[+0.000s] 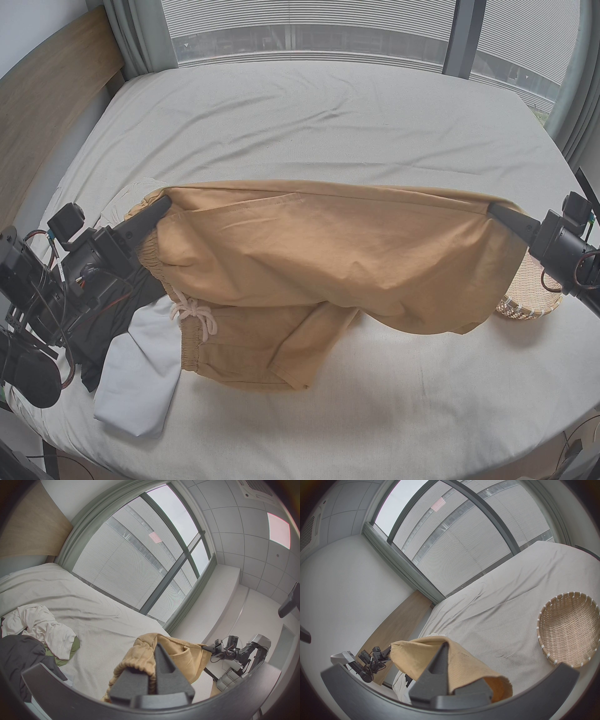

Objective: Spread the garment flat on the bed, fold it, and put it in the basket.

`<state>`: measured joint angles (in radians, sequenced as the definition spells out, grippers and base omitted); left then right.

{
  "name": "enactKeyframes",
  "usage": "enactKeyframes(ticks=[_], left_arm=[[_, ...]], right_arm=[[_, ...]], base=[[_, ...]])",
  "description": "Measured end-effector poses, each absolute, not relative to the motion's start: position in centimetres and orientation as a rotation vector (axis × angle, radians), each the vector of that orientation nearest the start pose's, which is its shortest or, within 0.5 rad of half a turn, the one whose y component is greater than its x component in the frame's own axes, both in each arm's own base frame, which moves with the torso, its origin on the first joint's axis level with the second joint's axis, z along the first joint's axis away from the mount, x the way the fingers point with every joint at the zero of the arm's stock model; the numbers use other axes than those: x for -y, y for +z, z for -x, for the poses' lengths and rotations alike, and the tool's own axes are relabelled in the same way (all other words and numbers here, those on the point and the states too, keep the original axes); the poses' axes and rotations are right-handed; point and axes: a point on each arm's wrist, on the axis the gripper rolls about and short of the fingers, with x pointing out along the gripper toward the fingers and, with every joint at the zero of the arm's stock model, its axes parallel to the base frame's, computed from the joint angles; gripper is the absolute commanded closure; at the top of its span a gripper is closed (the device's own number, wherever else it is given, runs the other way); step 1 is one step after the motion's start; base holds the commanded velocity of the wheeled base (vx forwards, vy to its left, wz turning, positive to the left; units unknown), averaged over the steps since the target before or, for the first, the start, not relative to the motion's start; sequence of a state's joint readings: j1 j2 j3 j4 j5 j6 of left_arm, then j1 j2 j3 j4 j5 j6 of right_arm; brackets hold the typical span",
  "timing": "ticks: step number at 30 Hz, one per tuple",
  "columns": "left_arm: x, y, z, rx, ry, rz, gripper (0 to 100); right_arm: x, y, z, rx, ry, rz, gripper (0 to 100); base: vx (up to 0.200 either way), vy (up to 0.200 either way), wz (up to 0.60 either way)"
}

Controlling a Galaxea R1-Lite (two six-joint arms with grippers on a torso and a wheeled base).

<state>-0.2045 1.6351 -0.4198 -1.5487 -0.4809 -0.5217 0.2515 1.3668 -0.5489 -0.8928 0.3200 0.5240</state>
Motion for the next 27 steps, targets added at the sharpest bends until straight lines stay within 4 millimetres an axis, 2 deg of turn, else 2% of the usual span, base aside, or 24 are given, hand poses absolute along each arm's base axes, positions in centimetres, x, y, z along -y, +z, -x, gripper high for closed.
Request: enactKeyframes(ticks=[16, 27], left_arm=[[5.4, 19.5, -23.3, 0.153, -0.727, 0.449, 100], [5.2, 19.3, -23.3, 0.15, -0.719, 0.449, 100]], right_arm=[[-4.8, 22.4, -20.5, -0.078, 0.575, -0.506, 100], [-4.7, 22.4, -20.4, -0.074, 0.574, -0.505, 100]], base=[[0.0, 0.0, 0.0], [0.0, 0.0, 0.0]])
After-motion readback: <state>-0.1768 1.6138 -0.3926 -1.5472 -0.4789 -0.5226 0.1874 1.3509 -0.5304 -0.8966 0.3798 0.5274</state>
